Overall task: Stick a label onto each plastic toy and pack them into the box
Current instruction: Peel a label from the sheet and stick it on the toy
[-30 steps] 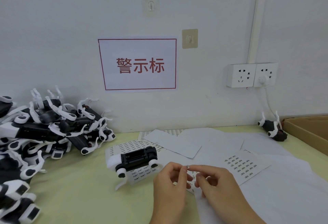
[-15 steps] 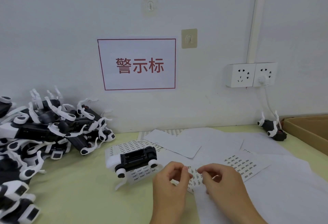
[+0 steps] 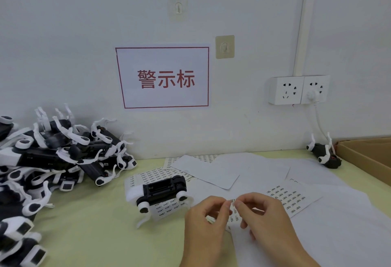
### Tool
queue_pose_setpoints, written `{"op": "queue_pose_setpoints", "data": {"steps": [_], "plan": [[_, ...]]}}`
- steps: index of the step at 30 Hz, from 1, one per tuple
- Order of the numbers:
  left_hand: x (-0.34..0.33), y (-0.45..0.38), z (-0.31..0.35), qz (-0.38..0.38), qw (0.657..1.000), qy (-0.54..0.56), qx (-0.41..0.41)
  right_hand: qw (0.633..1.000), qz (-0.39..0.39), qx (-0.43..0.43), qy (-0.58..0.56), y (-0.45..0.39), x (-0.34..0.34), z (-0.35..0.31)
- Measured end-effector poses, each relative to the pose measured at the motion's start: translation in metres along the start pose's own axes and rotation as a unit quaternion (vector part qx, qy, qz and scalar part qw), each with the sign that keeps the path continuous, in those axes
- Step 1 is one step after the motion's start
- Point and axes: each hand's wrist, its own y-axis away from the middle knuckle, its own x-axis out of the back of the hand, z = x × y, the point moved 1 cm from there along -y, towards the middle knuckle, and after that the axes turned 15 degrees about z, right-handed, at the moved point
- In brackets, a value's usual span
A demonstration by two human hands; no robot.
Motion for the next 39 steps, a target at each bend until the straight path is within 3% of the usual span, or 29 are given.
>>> {"op": "queue_pose_setpoints", "data": {"steps": [5,9,13,16,19,22,25,27,32,33,35,37,39], "plan": [[-0.001,0.002,-0.002,0.050,0.999,-0.015,-0.016,1.000,0.026,0.000,-0.003,-0.002,0.003,0.000],[0.005,0.009,0.010,0.138,0.957,-0.002,-0.256,0.999,0.002,0.001,0.048,-0.001,0.001,0.005],[0.008,0.003,0.021,0.069,0.924,-0.075,-0.369,0.997,-0.008,0.014,0.071,0.000,0.001,0.007],[0.023,-0.020,0.028,0.047,0.897,-0.246,-0.364,0.996,0.007,0.020,0.089,0.000,0.001,0.008],[0.048,-0.050,0.027,0.036,0.875,-0.400,-0.270,0.993,0.014,0.047,0.104,-0.001,-0.001,0.009],[0.071,-0.068,0.010,-0.073,0.808,-0.554,-0.186,0.989,0.021,0.092,0.113,0.000,-0.003,0.008],[0.081,-0.073,-0.002,-0.106,0.749,-0.633,-0.166,0.985,0.015,0.129,0.111,0.002,-0.006,0.008],[0.081,-0.075,-0.006,-0.074,0.742,-0.638,-0.189,0.982,0.007,0.151,0.112,0.004,-0.007,0.007],[0.080,-0.078,-0.002,-0.013,0.781,-0.591,-0.202,0.981,0.008,0.169,0.098,0.003,-0.005,0.008],[0.080,-0.078,0.001,0.001,0.803,-0.563,-0.192,0.981,0.008,0.170,0.093,0.003,-0.004,0.008],[0.079,-0.078,0.008,0.019,0.880,-0.460,-0.119,0.981,0.009,0.174,0.081,0.002,-0.002,0.007],[0.073,-0.074,0.017,-0.017,0.963,-0.267,-0.004,0.981,0.009,0.181,0.071,0.002,-0.001,0.004],[0.063,-0.067,0.023,-0.056,0.991,-0.103,0.069,0.979,0.014,0.190,0.066,0.002,0.001,0.001]]}}
